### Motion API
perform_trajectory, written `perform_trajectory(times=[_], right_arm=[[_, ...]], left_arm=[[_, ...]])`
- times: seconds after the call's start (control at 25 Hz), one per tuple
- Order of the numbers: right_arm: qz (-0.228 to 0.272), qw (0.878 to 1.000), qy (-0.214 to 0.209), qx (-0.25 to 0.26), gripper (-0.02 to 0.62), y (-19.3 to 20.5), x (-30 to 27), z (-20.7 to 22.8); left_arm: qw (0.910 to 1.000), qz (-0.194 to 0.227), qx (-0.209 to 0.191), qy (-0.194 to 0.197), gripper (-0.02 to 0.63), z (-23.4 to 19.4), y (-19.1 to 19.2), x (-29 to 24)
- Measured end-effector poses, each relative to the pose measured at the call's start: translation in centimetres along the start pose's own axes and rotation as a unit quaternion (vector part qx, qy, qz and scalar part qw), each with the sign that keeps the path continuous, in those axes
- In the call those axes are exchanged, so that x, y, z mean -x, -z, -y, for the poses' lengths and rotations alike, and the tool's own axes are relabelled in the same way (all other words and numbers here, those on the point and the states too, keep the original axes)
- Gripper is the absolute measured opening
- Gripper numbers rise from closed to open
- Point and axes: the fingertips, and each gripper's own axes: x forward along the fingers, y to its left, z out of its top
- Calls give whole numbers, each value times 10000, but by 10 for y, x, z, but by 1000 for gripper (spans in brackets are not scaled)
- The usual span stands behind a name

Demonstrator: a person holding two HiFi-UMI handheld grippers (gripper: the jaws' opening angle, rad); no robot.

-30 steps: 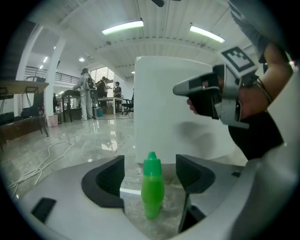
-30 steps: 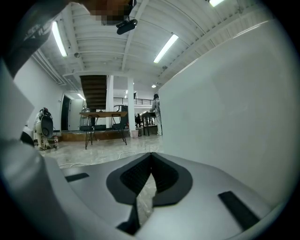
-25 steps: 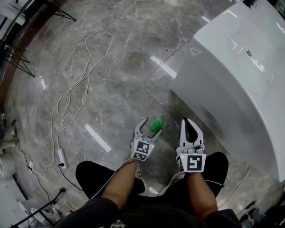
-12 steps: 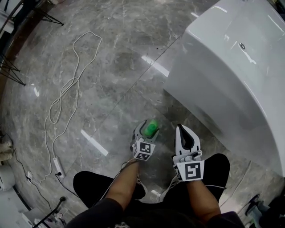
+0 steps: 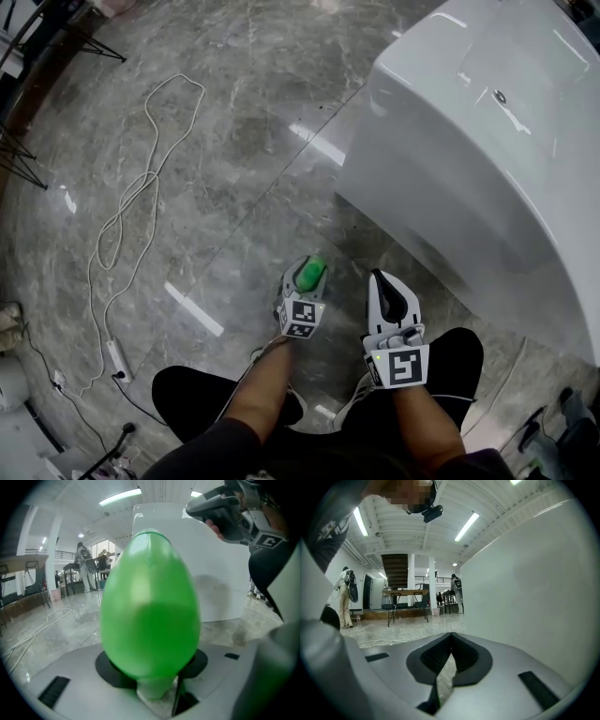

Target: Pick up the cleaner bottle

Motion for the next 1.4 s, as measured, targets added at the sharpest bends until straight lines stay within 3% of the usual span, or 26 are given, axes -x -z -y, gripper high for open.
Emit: perform_trajectory(times=[0.2,0.4,0.68,0.84,1.04,1.2,1.4], right_arm=[[6,9999,83,73,17,0,3,4],[-90,9995,290,47,17,-2,4,11],[141,9982,571,73,17,-43,17,16],[149,9968,763,189,17,-97,34,23],[-204,9940,1066,168,17,-194,70,33],[105,9941,1065,186,17,-297,104,35],[33,9891,1470,68,17,-402,153,67]], left_arm=[[9996,-19,243,-118,189,-7,-5,-3],[9997,130,192,-115,189,-11,-29,1],[9995,292,130,27,187,-12,-94,23],[9988,480,101,46,187,-17,-167,58],[9979,642,7,131,187,-17,-283,123],[9974,688,-46,211,187,-4,-381,182],[9966,757,31,321,187,23,-507,249]])
